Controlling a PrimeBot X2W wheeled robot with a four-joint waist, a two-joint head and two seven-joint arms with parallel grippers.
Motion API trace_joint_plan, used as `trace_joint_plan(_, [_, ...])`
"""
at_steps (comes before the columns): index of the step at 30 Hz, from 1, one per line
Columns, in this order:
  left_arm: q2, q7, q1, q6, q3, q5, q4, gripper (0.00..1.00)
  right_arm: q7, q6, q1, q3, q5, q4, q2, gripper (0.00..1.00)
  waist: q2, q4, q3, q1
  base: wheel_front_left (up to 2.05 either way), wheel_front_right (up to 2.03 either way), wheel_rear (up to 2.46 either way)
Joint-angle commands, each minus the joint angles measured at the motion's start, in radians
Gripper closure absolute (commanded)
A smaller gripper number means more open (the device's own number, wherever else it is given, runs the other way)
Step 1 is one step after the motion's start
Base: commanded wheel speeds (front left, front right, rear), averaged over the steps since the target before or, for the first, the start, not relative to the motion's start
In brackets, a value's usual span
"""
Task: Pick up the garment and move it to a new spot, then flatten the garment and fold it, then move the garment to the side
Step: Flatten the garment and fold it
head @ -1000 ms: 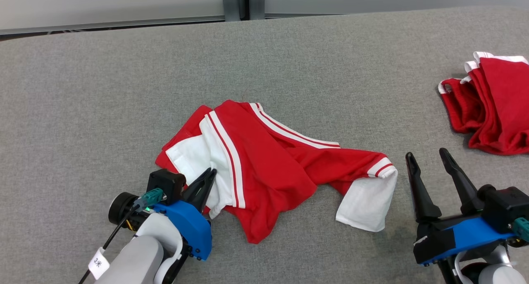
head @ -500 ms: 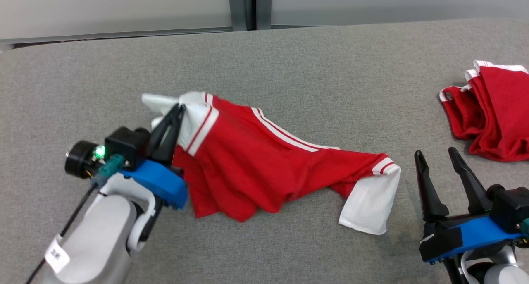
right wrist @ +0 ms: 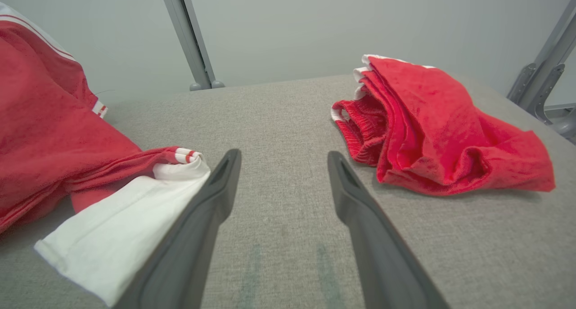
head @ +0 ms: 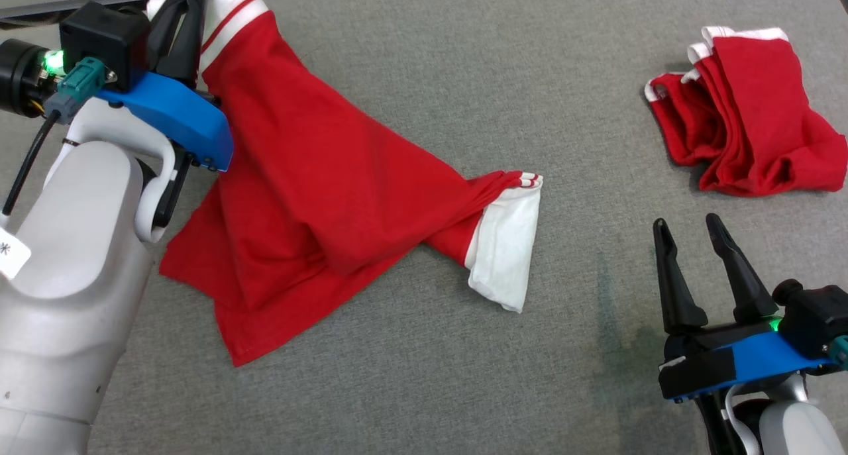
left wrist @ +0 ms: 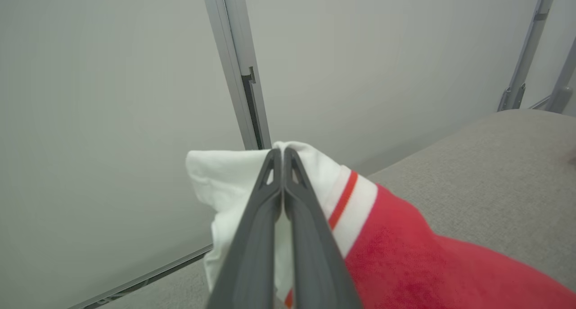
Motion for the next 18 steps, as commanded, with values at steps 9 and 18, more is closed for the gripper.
trace_joint_plan(9, [-0.077, -0.100, -0.054, -0.050, -0.020, -0.057, 0.253, 0.00, -0.054, 0.000, -0.046, 0.004, 0.007, 0.057, 0.000, 0.00, -0.0002, -0.013, 0.034, -0.0001, 0.00, 0.00, 0.00])
trace_joint_plan(18, [-0.108, -0.152, 0.126, 0.007, 0.070, -0.071, 0.101, 0.00, -0.031, 0.000, -0.032, -0.023, -0.033, 0.046, 0.000, 0.00, -0.0002, 0.072, -0.041, -0.0001, 0.00, 0.00, 0.00])
